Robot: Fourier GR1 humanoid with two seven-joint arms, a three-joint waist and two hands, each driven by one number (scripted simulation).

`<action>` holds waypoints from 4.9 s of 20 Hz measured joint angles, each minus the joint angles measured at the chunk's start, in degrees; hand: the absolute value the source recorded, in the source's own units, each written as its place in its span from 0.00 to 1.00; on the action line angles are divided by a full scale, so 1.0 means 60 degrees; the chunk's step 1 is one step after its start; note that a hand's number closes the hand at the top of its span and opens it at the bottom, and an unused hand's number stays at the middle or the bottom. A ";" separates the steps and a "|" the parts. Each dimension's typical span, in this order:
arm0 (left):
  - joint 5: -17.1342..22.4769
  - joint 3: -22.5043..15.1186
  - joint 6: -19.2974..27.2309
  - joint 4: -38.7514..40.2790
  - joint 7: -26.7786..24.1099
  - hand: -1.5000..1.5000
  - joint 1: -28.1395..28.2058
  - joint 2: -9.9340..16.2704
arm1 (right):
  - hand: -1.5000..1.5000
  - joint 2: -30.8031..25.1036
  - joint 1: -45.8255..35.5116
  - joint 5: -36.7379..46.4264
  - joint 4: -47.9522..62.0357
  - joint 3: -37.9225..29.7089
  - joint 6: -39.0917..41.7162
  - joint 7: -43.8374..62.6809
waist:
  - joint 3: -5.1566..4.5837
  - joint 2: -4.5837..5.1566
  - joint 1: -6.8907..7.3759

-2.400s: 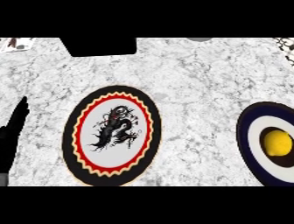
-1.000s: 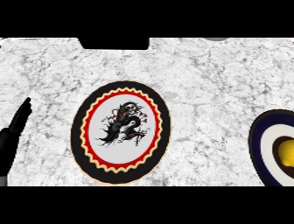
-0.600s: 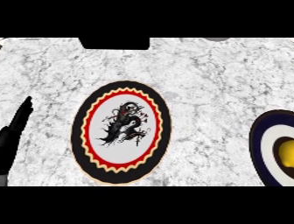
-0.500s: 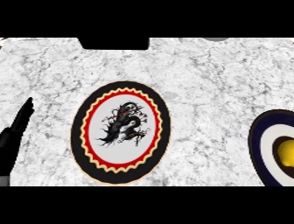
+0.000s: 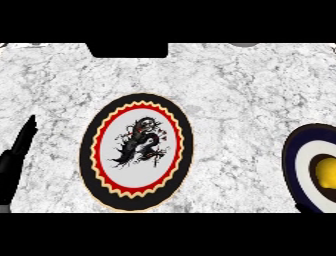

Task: Pick the lemon from the plate and place it in the plate

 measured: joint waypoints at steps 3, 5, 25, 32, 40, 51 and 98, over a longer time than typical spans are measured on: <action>-0.0179 -0.0021 0.0012 -0.0279 0.0131 0.50 0.0158 -0.0157 | 0.00 -0.0037 -0.0406 0.0262 0.0201 -0.0117 0.0387 0.0630 | -0.0002 -0.0005 -0.0005; -0.0255 0.0038 -0.0066 -0.0257 0.0135 0.50 0.0136 -0.0239 | 0.00 0.0239 -0.0664 0.0322 0.0588 -0.0213 0.0615 0.0600 | -0.0002 -0.0009 -0.0019; -0.0842 0.0763 -0.0760 -0.0264 -0.0092 0.50 0.0196 -0.0775 | 1.00 0.1822 -0.2210 0.1235 0.2393 -0.1559 0.2292 -0.0709 | -0.0006 -0.0007 0.0021; -0.1015 0.0173 -0.1070 -0.0417 -0.0151 0.50 -0.0484 -0.0854 | 1.00 -0.0999 -0.3828 0.2968 0.3268 0.0198 0.5618 -0.1258 | -0.0070 0.0413 0.1446; -0.1149 -0.0002 -0.1093 -0.0269 0.0079 0.50 -0.0831 -0.0947 | 1.00 -0.1974 -0.7750 0.3452 0.5113 0.0915 0.8872 -0.2186 | -0.0001 0.0313 0.1476; -0.0980 0.0547 -0.0961 -0.0187 0.0129 0.50 -0.0378 -0.0858 | 1.00 -0.0481 -1.1482 0.2765 0.7005 0.0145 0.9595 -0.5083 | 0.0008 0.0071 0.0474; -0.1300 0.0997 -0.1268 -0.0419 0.0158 0.50 -0.0146 -0.1169 | 0.00 0.5691 -1.3453 0.0448 0.7970 0.4613 0.8461 -0.0385 | 0.0000 0.0033 0.0273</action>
